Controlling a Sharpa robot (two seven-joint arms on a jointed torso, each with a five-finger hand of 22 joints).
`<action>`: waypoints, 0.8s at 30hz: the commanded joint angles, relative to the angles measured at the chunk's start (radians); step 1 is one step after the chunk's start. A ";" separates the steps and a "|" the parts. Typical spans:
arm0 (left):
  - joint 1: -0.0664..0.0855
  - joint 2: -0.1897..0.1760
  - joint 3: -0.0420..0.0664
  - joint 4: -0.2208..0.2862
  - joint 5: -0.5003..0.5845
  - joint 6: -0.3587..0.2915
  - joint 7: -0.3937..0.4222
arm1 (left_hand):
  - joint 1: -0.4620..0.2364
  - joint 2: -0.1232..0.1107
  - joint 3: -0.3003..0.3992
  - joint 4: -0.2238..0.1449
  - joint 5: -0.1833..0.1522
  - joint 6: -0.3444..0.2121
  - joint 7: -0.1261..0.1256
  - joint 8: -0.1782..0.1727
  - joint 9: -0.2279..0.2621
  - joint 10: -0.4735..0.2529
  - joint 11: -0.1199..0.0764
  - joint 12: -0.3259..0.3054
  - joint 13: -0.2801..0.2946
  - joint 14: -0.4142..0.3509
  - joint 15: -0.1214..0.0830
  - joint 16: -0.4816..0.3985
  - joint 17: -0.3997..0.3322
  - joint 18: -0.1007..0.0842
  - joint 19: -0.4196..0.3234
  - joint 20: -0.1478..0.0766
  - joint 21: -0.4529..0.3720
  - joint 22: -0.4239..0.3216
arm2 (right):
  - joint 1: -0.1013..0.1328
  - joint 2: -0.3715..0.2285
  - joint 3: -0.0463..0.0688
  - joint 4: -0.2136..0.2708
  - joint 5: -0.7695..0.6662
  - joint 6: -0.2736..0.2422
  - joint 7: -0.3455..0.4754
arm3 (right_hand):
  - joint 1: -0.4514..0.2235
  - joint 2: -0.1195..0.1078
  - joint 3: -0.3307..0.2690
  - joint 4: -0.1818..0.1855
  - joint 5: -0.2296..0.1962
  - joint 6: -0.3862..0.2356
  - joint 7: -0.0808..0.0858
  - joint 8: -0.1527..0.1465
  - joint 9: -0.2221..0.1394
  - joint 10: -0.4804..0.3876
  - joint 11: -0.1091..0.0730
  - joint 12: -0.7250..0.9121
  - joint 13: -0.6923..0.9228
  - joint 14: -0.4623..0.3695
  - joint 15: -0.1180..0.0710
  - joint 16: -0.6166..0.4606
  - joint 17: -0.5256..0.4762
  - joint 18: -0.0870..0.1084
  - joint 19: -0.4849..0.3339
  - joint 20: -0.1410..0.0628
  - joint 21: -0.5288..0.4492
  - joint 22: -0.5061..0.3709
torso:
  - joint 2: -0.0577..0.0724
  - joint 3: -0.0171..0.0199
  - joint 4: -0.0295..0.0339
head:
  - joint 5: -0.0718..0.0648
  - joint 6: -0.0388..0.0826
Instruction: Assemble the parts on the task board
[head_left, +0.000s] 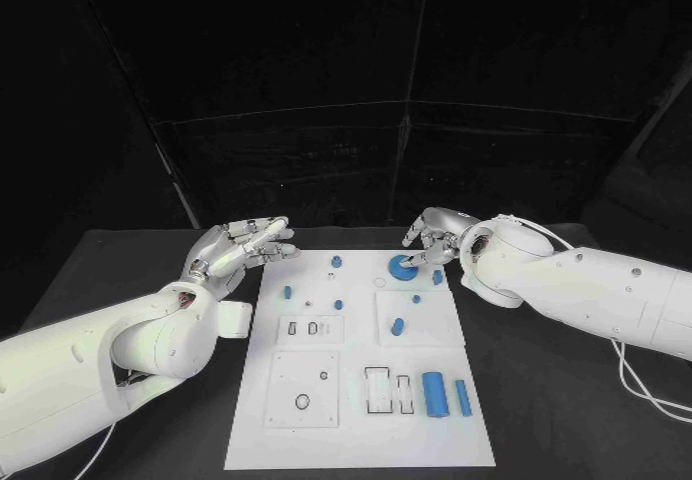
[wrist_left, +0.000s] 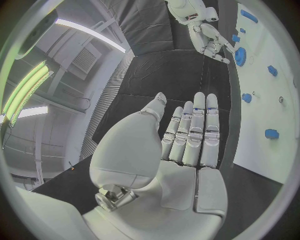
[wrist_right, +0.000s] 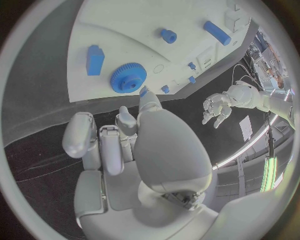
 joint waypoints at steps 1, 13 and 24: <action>0.001 0.002 0.001 0.000 -0.006 0.015 0.004 | -0.011 -0.002 0.002 -0.007 0.004 0.000 0.005 -0.004 -0.001 -0.001 0.004 -0.007 -0.001 0.006 0.002 0.006 0.002 0.013 0.007 -0.001 -0.008 -0.002 | 0.000 0.004 0.000 -0.001 -0.007 0.038 0.009 | 0.011 0.006 -0.005 -0.010 -0.009 0.007 -0.001 0.003 0.000 0.017 0.000 0.045 0.047 0.066 0.005 0.006 0.060 -0.017 0.008 -0.002 0.005 0.006 | 0.000 -0.0005 0.0001 | -0.001 -0.001; 0.001 0.004 0.001 -0.003 -0.006 0.016 0.002 | -0.010 -0.002 0.002 -0.008 0.004 0.001 0.005 -0.004 -0.001 -0.001 0.004 -0.007 -0.001 0.006 0.002 0.006 0.002 0.013 0.008 -0.001 -0.008 -0.002 | -0.005 0.013 0.000 -0.010 -0.015 0.074 0.006 | 0.012 0.015 -0.015 -0.021 -0.011 0.012 0.001 0.002 -0.002 0.042 0.002 0.110 0.115 0.070 0.007 0.018 0.086 -0.021 0.013 0.000 0.016 0.024 | 0.000 -0.0007 0.0003 | -0.001 -0.004; 0.001 0.005 0.001 -0.004 -0.006 0.016 0.001 | -0.010 -0.002 0.002 -0.008 0.004 0.001 0.005 -0.004 -0.001 -0.001 0.004 -0.007 -0.001 0.006 0.002 0.006 0.002 0.013 0.008 -0.001 -0.008 -0.002 | -0.006 0.014 0.000 -0.021 -0.018 0.096 0.005 | 0.018 0.021 -0.017 -0.030 -0.010 0.014 0.003 0.002 -0.002 0.049 0.003 0.130 0.136 0.071 0.008 0.022 0.094 -0.022 0.015 0.001 0.020 0.030 | 0.001 -0.0011 0.0015 | -0.002 -0.012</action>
